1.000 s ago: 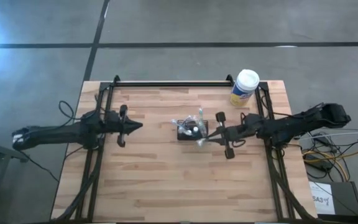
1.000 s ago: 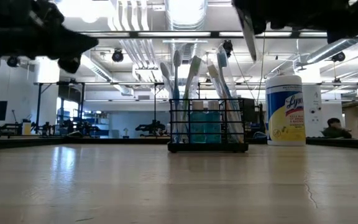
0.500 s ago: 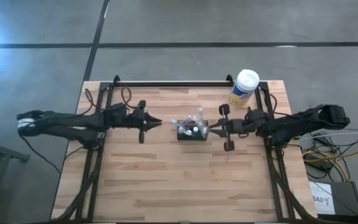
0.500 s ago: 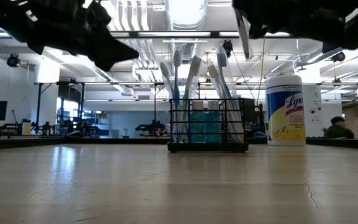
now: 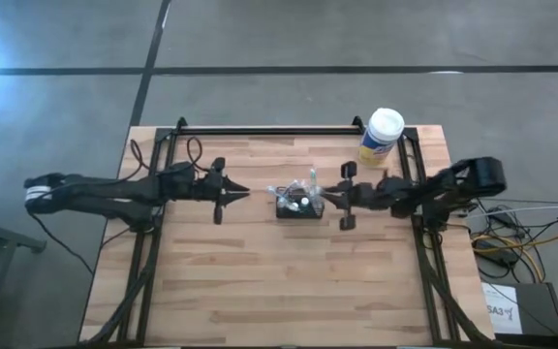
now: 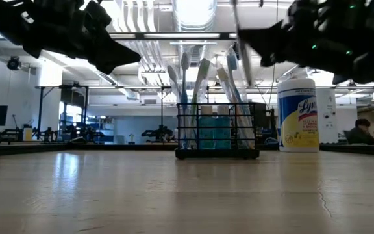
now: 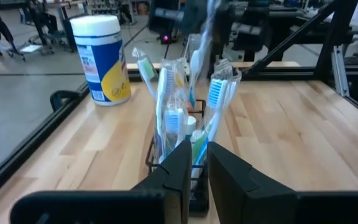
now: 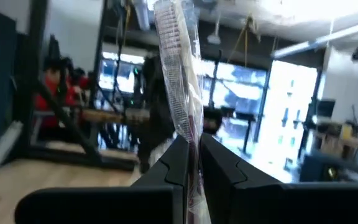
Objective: Pick & Place toothbrushing station
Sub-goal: Put the purple toothbrush into the wire organizer
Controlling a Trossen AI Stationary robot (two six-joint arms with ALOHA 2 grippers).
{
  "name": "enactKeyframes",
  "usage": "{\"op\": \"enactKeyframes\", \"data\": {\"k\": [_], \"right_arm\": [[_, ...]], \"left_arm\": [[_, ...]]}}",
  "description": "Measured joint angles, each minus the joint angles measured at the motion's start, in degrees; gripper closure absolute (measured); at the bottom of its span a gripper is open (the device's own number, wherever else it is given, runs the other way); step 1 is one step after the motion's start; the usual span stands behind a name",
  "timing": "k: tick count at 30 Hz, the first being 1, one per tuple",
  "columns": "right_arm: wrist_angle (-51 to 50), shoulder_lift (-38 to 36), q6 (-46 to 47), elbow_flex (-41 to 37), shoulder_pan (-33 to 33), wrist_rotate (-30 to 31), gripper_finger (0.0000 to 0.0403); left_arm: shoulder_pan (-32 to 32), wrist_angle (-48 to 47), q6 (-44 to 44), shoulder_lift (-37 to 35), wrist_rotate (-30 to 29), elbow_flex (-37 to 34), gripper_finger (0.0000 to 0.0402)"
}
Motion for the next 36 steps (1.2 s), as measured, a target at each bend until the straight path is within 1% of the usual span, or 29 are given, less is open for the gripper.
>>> {"op": "enactKeyframes", "data": {"k": [5, 9, 13, 20, 25, 28, 33, 36], "right_arm": [[0.18, 7.69, 0.18, 4.57, -0.14, 1.66, 0.0381], [0.11, 10.41, 0.28, 5.73, -0.31, 2.37, 0.0382], [0.15, 9.83, 0.24, 4.97, 0.17, 4.43, 0.0388], [0.17, 9.08, -1.55, 1.88, 3.51, 10.03, 0.0389], [0.18, 9.08, -3.44, 1.23, 4.03, 10.28, 0.0389], [0.14, 9.27, -4.86, 1.39, 3.99, 10.28, 0.039], [0.14, 9.13, -4.72, 1.62, 3.93, 10.28, 0.039], [0.16, 6.4, -4.34, 2.69, 4.02, 9.66, 0.039]], "left_arm": [[0.3, 0.16, 0.18, -3.34, -0.01, -1.88, 0.0344], [0.49, -0.03, -0.36, -7.63, -0.01, -4.08, 0.0344], [0.49, -0.47, -1.55, -11.58, 0.01, -6.67, 0.0344], [0.49, -0.5, -3.33, -17.1, 0.01, -10.2, 0.0344], [0.49, -0.82, -3.51, -19.21, -0.11, -11.58, 0.0344], [0.49, -0.42, -3.57, -19.7, -0.23, -11.52, 0.0344], [0.49, -0.41, -3.75, -19.75, -0.55, -11.2, 0.0344], [0.49, -0.45, -3.61, -19.73, -1.35, -10.84, 0.0344]]}}
